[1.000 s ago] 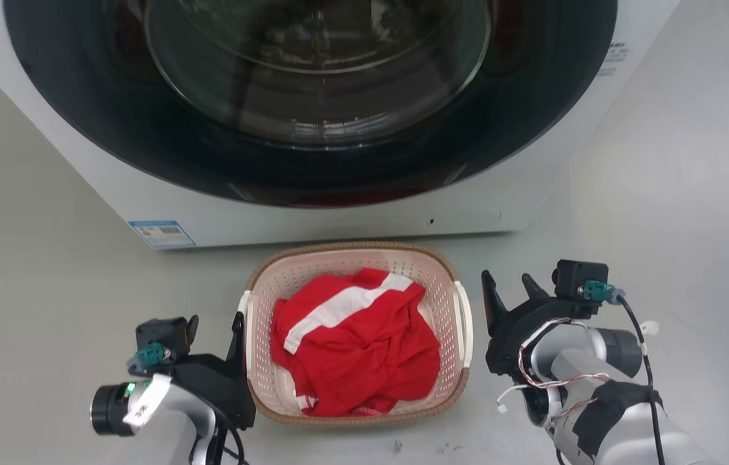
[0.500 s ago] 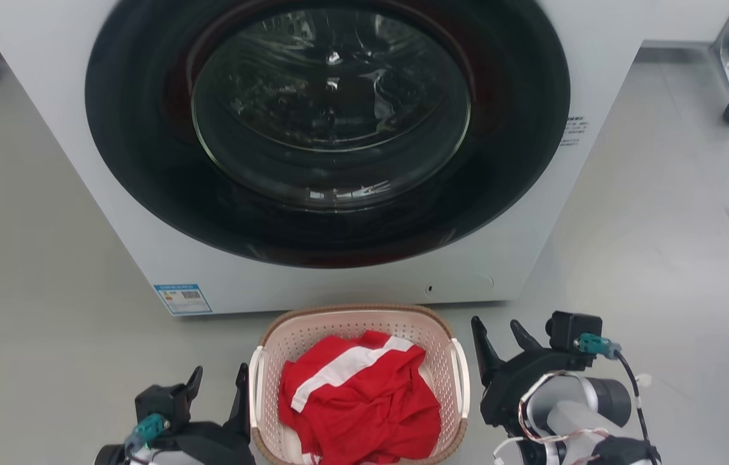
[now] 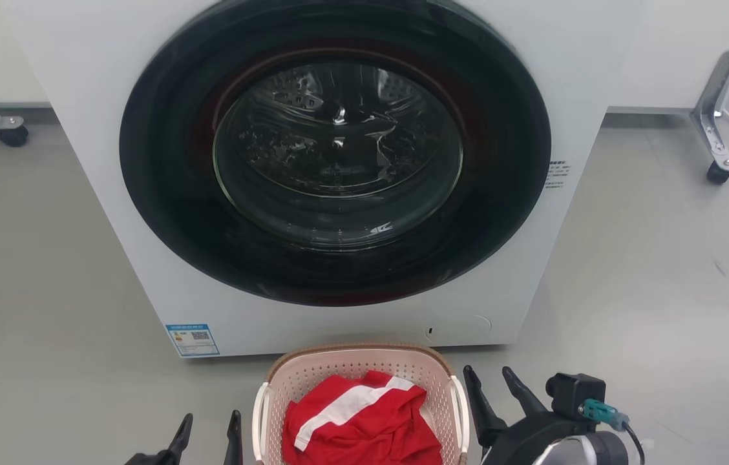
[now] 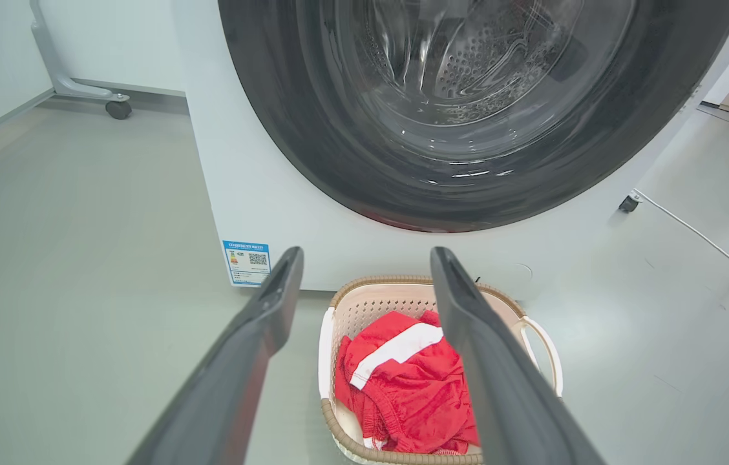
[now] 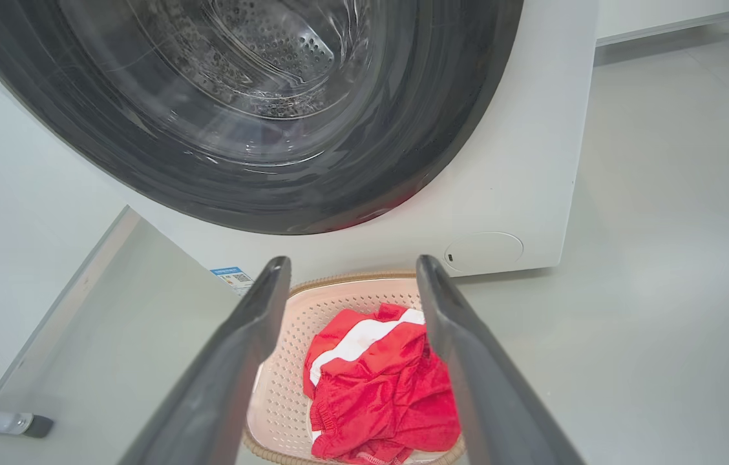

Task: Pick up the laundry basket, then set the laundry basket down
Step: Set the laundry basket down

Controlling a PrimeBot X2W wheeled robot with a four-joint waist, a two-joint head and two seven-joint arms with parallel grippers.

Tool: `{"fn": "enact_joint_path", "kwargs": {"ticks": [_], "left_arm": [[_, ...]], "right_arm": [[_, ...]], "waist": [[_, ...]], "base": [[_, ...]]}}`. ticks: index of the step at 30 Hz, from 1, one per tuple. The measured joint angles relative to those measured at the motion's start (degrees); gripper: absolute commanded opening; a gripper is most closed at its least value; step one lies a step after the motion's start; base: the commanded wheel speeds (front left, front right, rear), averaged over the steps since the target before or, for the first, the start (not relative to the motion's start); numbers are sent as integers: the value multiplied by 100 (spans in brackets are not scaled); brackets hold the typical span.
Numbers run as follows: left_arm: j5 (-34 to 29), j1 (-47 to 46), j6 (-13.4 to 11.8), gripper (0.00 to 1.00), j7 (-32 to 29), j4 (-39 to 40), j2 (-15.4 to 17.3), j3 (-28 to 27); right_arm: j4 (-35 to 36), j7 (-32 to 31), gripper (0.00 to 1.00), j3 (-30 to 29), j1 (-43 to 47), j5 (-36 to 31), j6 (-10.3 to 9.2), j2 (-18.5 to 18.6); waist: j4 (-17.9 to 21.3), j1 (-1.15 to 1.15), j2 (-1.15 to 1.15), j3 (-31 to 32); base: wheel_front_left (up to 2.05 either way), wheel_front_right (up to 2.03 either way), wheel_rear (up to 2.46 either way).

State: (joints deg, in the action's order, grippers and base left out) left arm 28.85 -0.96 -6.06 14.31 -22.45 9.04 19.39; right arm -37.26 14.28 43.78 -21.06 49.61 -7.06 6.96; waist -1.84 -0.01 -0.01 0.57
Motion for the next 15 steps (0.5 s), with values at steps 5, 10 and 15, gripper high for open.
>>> {"fn": "enact_joint_path", "kwargs": {"ticks": [5, 10, 15], "left_arm": [[-130, 337, -30, 100, 0, 533, -13, -180], [-249, 619, -51, 100, 0, 1010, -29, -338], [-431, 861, -57, 100, 0, 1345, -37, -501]], "right_arm": [[667, 0, 100, -275, 405, -403, -8, 42], [1226, 0, 100, -517, 762, -821, -9, 114], [1635, 0, 100, -913, 1132, -1227, -25, 136]], "waist": [[31, 0, 1, 74], [59, 1, 1, 98], [84, 1, 1, 116]], "base": [[0, 0, 0], [0, 0, 0], [0, 0, 0]]}}
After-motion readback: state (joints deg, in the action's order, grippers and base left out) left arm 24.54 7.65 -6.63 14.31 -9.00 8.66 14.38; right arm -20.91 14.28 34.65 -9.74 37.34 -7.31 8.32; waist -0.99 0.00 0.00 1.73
